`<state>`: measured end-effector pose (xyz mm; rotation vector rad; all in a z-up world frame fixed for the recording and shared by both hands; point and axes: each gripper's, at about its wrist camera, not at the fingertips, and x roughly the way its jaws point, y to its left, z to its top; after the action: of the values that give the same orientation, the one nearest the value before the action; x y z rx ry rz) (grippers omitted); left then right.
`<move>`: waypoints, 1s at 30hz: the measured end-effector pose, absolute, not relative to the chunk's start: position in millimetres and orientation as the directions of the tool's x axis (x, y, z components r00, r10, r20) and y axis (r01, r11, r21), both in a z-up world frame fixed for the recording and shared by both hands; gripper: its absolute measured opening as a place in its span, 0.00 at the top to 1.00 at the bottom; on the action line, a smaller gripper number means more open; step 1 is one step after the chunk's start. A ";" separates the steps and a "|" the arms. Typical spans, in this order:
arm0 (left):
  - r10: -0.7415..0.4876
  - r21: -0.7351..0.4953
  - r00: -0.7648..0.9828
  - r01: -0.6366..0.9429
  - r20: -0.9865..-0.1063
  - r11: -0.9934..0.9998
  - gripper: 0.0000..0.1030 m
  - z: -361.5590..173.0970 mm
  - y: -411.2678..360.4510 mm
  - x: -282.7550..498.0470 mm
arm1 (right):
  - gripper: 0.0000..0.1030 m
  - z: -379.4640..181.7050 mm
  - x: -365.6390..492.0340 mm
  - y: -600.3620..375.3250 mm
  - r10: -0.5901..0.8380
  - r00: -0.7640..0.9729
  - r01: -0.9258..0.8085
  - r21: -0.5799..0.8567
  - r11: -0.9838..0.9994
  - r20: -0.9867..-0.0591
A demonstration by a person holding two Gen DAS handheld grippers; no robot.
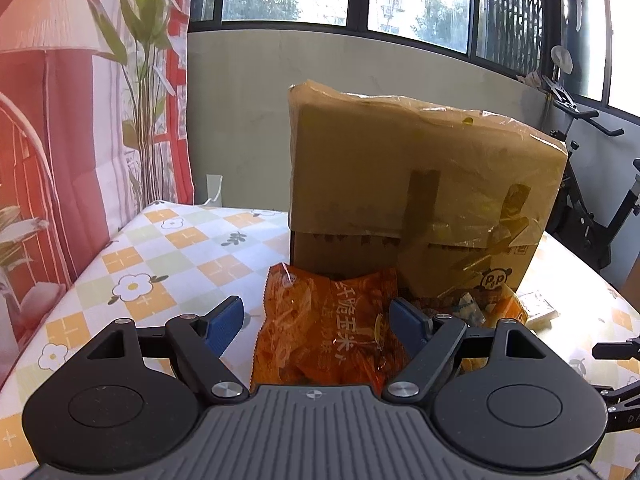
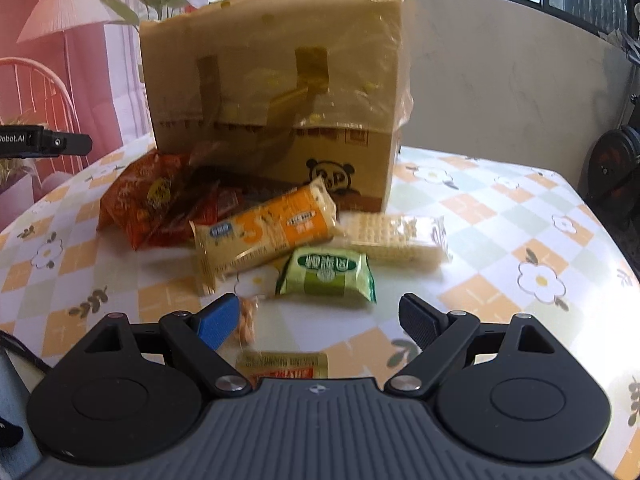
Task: Organize snacks
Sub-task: 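Move both tools back down toward the remaining snacks on the table, then grasp the orange chip bag with the left tool while the right tool grasps a small red-yellow packet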
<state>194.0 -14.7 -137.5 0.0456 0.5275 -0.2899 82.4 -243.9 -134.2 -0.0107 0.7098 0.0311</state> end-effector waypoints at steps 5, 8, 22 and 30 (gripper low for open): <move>-0.263 -0.028 0.815 0.291 -0.516 0.956 0.20 -140.5 -16.2 191.8 | 0.14 -140.0 78.8 -244.5 0.025 0.749 -0.021 0.014 1.000 -0.662; -0.268 -0.035 0.809 0.294 -0.524 0.955 0.20 -142.5 -16.8 189.2 | 0.14 -141.9 74.4 -246.3 0.027 0.747 -0.013 0.026 1.000 -0.664; -0.272 -0.045 0.788 0.298 -0.553 0.953 0.20 -156.6 -16.5 180.7 | 0.16 -148.9 61.9 -243.7 0.067 0.701 -0.057 0.037 0.998 -0.710; -0.271 -0.044 0.776 0.301 -0.570 0.953 0.20 -165.2 -15.9 175.7 | 0.30 -153.3 55.8 -227.1 0.077 0.647 -0.139 -0.018 0.990 -0.759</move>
<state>175.7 -15.9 -165.2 0.0508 0.6084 -0.3097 55.8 -227.1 -153.3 -0.0766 0.8585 0.1227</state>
